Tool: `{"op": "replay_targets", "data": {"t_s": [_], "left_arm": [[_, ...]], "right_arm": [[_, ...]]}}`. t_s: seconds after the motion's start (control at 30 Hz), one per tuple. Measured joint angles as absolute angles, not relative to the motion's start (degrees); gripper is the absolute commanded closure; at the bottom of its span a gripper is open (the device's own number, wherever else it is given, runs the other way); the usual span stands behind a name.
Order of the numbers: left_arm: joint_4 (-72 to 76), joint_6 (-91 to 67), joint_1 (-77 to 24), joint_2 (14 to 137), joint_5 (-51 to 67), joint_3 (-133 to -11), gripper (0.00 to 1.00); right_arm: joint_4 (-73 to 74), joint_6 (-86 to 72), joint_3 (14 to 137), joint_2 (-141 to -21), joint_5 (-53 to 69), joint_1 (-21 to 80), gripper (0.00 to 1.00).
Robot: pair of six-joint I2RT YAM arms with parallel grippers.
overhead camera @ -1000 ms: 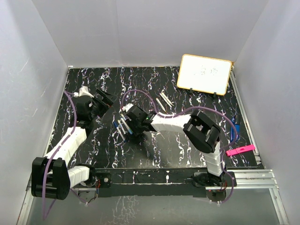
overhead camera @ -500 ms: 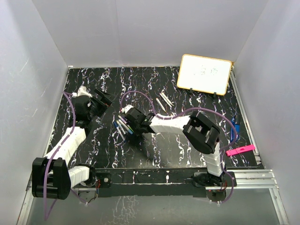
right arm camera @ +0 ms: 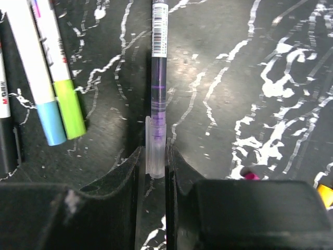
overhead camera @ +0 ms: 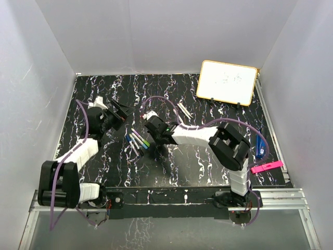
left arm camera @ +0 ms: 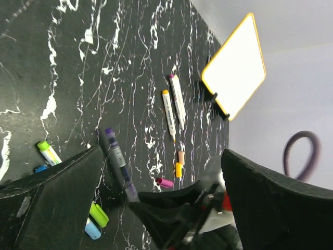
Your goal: Open the pen caps
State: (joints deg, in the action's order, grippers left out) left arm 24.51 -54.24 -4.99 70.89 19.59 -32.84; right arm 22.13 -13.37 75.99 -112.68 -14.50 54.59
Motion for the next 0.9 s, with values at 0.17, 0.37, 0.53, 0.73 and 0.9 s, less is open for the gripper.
{"op": "replay_targets", "data": {"t_s": [0.17, 0.37, 0.53, 0.73, 0.9], "left_arm": [[31.6, -56.7, -5.0, 79.0, 25.4, -32.6, 0.08], [36.9, -59.1, -5.9, 86.5, 29.7, -32.8, 0.10], [39.1, -60.1, -8.3, 90.7, 31.7, -34.5, 0.13], [41.8, -60.8, -11.7, 94.3, 32.4, -37.6, 0.23], [42.7, -61.1, -14.2, 97.3, 32.5, -39.4, 0.36]], "right_arm": [[21.5, -13.5, 74.0, -108.2, -14.4, 52.5, 0.94], [19.8, -13.5, 73.5, -104.2, -13.6, 51.4, 0.94], [19.3, -13.5, 73.3, -103.7, -13.0, 51.2, 0.94], [19.2, -13.4, 73.3, -103.5, -11.9, 51.2, 0.94], [19.1, -13.4, 72.4, -101.4, -11.1, 51.2, 0.94]]}}
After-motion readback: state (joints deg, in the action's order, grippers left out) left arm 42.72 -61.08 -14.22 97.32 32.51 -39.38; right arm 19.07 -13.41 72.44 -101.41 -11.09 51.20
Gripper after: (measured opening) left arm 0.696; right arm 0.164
